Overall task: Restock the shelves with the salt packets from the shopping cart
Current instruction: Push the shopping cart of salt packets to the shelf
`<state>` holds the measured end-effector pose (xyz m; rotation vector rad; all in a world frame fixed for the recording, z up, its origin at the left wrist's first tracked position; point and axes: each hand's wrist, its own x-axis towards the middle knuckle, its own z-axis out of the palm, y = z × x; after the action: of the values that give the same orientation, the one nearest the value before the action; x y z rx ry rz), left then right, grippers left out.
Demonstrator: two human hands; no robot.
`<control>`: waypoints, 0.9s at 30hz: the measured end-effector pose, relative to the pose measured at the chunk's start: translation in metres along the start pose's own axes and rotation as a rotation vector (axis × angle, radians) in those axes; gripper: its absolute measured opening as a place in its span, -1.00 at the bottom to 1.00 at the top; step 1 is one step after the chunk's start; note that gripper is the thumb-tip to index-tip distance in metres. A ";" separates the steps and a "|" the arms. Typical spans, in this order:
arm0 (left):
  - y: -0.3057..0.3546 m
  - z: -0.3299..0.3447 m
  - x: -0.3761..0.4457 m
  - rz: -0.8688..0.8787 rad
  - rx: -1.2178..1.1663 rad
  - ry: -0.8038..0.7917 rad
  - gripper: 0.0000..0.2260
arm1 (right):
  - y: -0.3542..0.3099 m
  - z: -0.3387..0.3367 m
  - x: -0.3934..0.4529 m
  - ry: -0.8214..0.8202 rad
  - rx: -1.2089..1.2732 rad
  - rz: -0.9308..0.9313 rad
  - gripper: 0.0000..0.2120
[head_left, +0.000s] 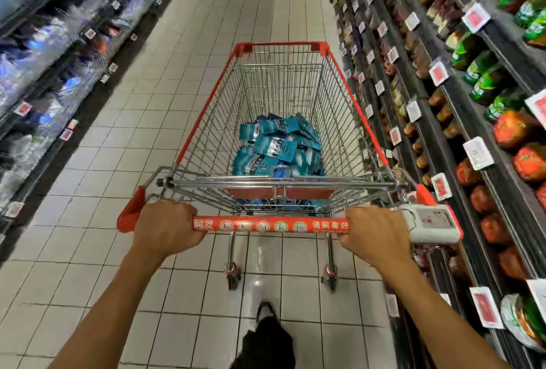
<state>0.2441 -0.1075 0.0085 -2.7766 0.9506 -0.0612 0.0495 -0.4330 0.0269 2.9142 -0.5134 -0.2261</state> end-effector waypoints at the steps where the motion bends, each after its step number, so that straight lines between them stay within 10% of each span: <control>1: -0.003 0.001 0.010 0.000 0.006 -0.009 -0.57 | 0.000 -0.001 0.010 -0.008 0.000 0.008 -0.79; 27: -0.054 -0.012 0.388 -0.014 0.084 -0.131 -0.65 | 0.069 -0.038 0.390 -0.028 -0.028 0.021 -0.77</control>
<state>0.5825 -0.3045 0.0210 -2.6734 0.8762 0.0756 0.3965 -0.6282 0.0308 2.8810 -0.5407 -0.2687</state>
